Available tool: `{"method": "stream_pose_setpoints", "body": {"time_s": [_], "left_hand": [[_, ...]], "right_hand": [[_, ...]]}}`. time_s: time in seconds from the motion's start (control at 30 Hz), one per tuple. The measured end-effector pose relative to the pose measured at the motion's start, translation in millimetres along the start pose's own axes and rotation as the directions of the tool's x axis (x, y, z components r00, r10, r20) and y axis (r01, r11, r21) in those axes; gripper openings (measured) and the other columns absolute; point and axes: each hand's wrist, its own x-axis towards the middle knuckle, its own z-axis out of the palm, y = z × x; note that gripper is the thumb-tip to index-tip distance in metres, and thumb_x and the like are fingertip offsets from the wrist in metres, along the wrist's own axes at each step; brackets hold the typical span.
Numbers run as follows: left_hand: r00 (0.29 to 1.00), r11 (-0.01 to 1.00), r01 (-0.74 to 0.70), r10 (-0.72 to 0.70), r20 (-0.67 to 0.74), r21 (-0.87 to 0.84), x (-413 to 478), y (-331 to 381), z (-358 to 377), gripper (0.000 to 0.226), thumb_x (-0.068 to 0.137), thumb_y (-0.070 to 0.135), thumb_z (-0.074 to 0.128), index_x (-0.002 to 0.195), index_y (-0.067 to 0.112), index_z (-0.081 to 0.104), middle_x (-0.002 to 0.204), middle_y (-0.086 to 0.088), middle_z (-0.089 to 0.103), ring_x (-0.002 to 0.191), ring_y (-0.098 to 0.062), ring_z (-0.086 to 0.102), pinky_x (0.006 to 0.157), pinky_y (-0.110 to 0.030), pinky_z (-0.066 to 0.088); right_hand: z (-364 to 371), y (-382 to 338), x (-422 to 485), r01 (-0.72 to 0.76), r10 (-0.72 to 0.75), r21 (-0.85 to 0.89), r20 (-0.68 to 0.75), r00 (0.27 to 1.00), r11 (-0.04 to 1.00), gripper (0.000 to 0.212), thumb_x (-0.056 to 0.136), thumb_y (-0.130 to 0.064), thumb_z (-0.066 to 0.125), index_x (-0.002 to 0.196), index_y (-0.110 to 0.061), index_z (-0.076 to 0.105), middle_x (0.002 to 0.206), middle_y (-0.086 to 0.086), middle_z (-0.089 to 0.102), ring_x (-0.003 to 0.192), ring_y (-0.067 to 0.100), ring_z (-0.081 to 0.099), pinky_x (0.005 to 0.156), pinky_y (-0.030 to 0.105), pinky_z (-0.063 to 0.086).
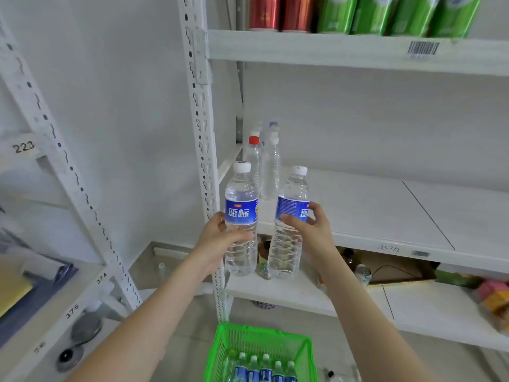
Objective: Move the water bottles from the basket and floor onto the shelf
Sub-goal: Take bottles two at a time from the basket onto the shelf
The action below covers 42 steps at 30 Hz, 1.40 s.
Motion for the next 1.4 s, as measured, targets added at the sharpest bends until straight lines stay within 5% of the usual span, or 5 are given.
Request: {"method": "stream_pose_setpoints", "body": {"time_s": [0.27, 0.43, 0.67, 1.07, 1.4], "left_hand": [[1.000, 0.997, 0.011, -0.009, -0.029, 0.075, 91.8, 4.5, -4.6, 0.083, 0.036, 0.033, 0.092, 0.110, 0.023, 0.057, 0.115, 0.000, 0.069, 0.111, -0.020, 0.064, 0.102, -0.051, 0.046], [0.997, 0.993, -0.012, 0.022, -0.079, 0.120, 139.4, 1.9, 1.5, 0.066, 0.055, 0.019, 0.092, 0.110, 0.021, 0.056, 0.113, 0.001, 0.068, 0.105, -0.017, 0.065, 0.101, -0.045, 0.048], [0.989, 0.988, 0.016, 0.007, -0.147, 0.151, 192.7, -4.1, 1.0, 0.062, 0.059, 0.012, 0.091, 0.110, 0.020, 0.056, 0.109, 0.004, 0.070, 0.105, -0.016, 0.065, 0.100, -0.045, 0.049], [0.995, 0.972, 0.054, -0.032, -0.099, 0.227, 243.8, -9.7, -4.8, 0.062, 0.059, 0.016, 0.091, 0.108, 0.024, 0.054, 0.109, 0.006, 0.068, 0.105, -0.014, 0.063, 0.093, -0.037, 0.049], [0.997, 0.981, 0.082, -0.079, -0.025, 0.176, 257.9, -17.5, -4.3, 0.080, 0.043, 0.023, 0.091, 0.114, 0.027, 0.054, 0.117, 0.004, 0.067, 0.113, -0.018, 0.061, 0.102, -0.049, 0.047]], "right_hand": [[10.7, 2.5, 84.3, 0.031, -0.031, -0.011, -0.066, 0.997, 0.999, 0.062, 0.073, -0.017, 0.083, 0.124, -0.020, 0.048, 0.105, 0.008, 0.072, 0.092, 0.025, 0.070, 0.067, 0.027, 0.051], [11.3, 7.5, 136.3, 0.022, -0.023, -0.034, -0.048, 0.999, 0.999, 0.061, 0.073, -0.013, 0.083, 0.121, -0.020, 0.048, 0.105, 0.009, 0.070, 0.089, 0.026, 0.068, 0.064, 0.025, 0.050], [24.2, 14.1, 192.1, 0.039, -0.040, -0.060, -0.016, 0.999, 0.997, 0.067, 0.069, -0.010, 0.086, 0.123, -0.020, 0.048, 0.105, 0.005, 0.069, 0.091, 0.021, 0.068, 0.082, 0.037, 0.059], [42.2, 37.2, 231.7, 0.084, -0.092, -0.072, -0.119, 0.989, 0.994, 0.069, 0.064, -0.009, 0.088, 0.119, -0.022, 0.049, 0.106, 0.004, 0.070, 0.090, 0.019, 0.070, 0.076, 0.030, 0.058], [43.4, 37.0, 235.3, 0.152, -0.161, -0.190, -0.033, 0.986, 0.970, 0.072, 0.062, -0.020, 0.092, 0.119, -0.028, 0.049, 0.110, -0.005, 0.064, 0.097, 0.017, 0.065, 0.077, 0.029, 0.057]]}}
